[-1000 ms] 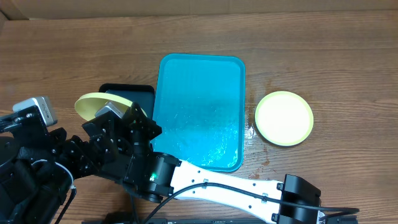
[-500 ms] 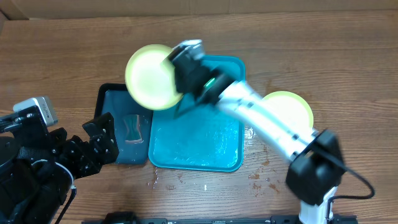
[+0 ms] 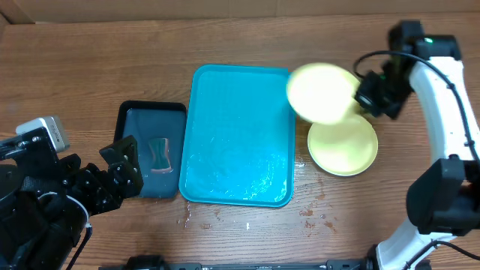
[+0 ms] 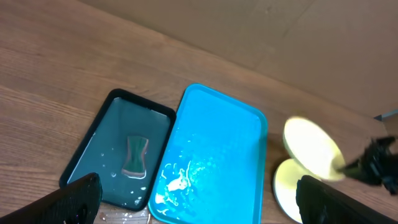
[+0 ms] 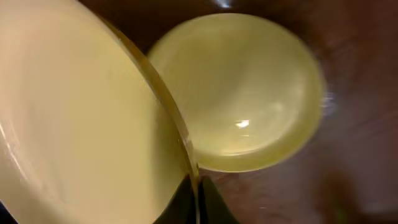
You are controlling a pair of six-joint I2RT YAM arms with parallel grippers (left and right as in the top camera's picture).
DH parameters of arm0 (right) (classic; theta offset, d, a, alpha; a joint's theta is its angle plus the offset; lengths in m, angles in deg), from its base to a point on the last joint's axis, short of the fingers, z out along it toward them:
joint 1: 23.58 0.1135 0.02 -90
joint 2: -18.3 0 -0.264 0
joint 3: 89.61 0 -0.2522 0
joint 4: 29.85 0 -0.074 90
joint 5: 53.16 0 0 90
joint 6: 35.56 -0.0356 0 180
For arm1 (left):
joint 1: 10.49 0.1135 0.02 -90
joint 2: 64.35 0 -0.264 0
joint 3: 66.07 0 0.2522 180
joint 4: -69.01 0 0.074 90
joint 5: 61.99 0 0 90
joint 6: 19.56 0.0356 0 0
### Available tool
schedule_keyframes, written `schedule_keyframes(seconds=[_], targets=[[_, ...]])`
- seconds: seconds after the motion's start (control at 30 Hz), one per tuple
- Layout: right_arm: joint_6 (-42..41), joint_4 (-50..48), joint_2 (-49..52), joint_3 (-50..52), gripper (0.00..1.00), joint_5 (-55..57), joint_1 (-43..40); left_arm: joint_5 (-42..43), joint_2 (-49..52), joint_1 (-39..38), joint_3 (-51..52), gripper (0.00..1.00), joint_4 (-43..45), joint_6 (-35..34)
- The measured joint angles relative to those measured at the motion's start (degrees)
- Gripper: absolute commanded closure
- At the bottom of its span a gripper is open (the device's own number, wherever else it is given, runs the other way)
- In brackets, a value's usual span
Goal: Clean dirty plates on tray and stack at the side
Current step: 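Move the yellow plate right and stack it on the plate stack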
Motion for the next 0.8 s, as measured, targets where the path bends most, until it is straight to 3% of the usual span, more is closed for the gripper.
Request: schedule_keyframes(seconds=[0.33, 0.53, 0.57, 0.63, 0.67, 0.8], targets=[[0.7, -6.51, -0.07, 18.32, 0.96, 7.96, -2.14, 0.15, 0.0, 0.0, 0.02, 0.0, 0.0, 0.0], [0.66, -8.59, -0.07, 21.44, 0.96, 7.93, -2.19, 0.17, 0.0, 0.0, 0.02, 0.0, 0.0, 0.0], [0.7, -8.81, -0.07, 21.44, 0.93, 7.96, -2.21, 0.17, 0.0, 0.0, 0.02, 0.0, 0.0, 0.0], [0.63, -8.5, -0.07, 21.44, 0.7, 8.02, -2.29, 0.17, 0.0, 0.0, 0.02, 0.0, 0.0, 0.0], [0.39, -7.82, -0.07, 21.46, 0.52, 8.35, -2.38, 0.17, 0.0, 0.0, 0.02, 0.0, 0.0, 0.0], [0.72, -7.06, -0.07, 21.75, 0.46, 9.73, -3.21, 0.17, 0.0, 0.0, 0.02, 0.0, 0.0, 0.0]])
